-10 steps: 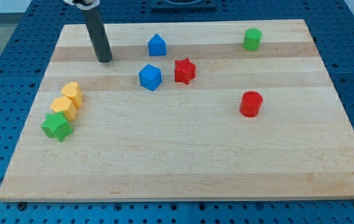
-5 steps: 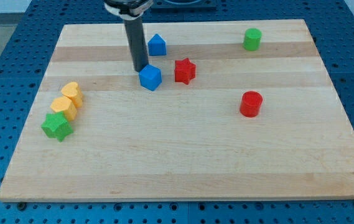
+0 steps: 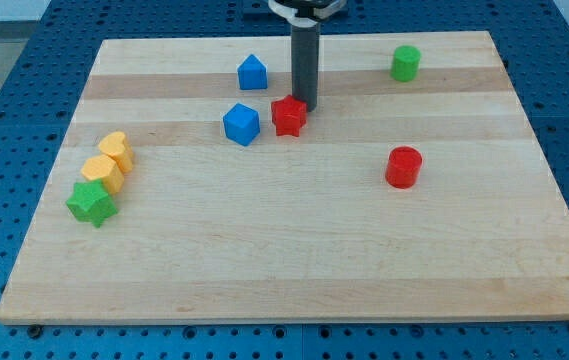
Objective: Place the blue cube to the top right of the red star
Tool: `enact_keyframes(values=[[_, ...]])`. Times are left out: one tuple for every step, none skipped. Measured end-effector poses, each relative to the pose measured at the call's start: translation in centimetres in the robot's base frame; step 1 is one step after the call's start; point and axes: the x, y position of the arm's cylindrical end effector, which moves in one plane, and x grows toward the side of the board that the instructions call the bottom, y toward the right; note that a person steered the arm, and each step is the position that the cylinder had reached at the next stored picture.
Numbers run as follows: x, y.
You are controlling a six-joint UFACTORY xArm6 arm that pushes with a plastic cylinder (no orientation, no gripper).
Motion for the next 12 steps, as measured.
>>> enact_keyframes(values=[[0.0, -1.5], [0.1, -2.1], [-2.2, -2.0], [-5.5, -6.1], [-6.1, -9.7], [-6.3, -13.1], [-9.0, -15.8], [-11.6, -15.5], [-9.9, -10.6], [-3.9, -5.0], [-2.7, -3.0], [-6.6, -3.0]])
